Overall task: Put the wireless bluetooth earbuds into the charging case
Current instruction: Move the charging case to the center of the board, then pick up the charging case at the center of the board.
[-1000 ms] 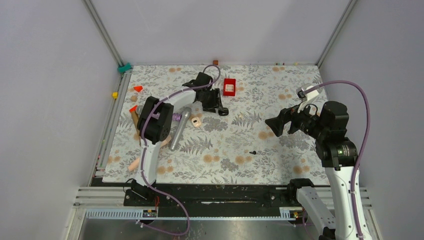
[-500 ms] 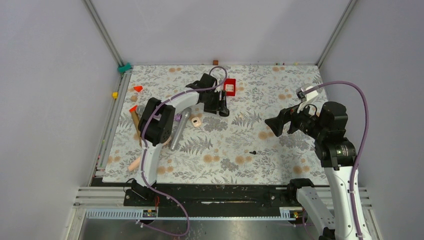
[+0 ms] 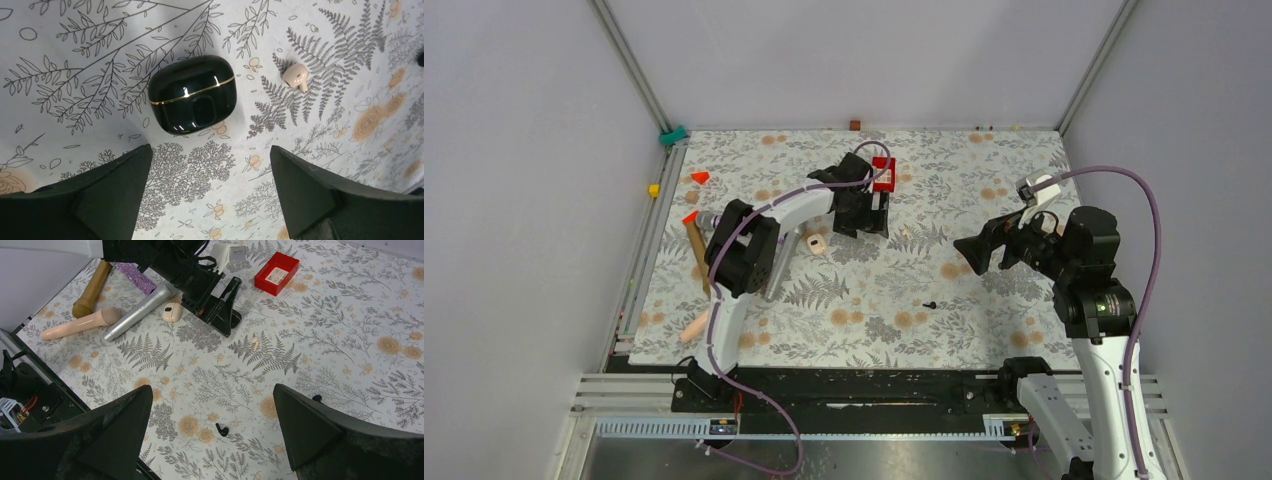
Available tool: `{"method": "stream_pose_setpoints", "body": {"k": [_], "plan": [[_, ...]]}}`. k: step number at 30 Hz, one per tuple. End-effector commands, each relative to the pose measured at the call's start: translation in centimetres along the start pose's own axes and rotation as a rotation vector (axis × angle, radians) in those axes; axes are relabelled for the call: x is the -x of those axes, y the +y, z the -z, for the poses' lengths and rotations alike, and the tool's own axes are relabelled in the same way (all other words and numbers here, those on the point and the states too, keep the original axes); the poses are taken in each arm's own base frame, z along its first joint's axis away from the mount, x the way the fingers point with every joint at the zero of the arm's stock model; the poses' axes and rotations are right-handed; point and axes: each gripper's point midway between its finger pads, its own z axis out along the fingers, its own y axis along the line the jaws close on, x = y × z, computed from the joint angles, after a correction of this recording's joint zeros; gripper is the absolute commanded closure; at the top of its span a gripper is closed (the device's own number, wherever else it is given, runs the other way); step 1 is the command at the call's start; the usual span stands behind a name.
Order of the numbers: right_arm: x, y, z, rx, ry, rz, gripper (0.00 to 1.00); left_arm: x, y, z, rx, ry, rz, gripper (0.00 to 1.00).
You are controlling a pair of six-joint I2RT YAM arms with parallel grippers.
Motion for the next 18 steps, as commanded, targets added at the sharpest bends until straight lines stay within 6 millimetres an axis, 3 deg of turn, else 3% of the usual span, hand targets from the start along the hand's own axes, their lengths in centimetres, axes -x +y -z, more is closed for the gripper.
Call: {"method": "stream_pose_setpoints", "body": {"k": [1,12,18], "plan": [[0.7,0.4,0.0,0.021,-0.033,0.037,0.01,1.8,1.1,0.0,0.115,-0.047,0.029,0.12],[0.5,0.5,0.1,0.029,-0.033,0.045,0.01,2.8,0.4,-1.7,0.182,-0.064,0.016,0.22],[0.4,0.6,0.0,0.034,-0.031,0.049,0.01,2.6,0.3,-2.6,0.187,-0.048,0.011,0.35]]}}
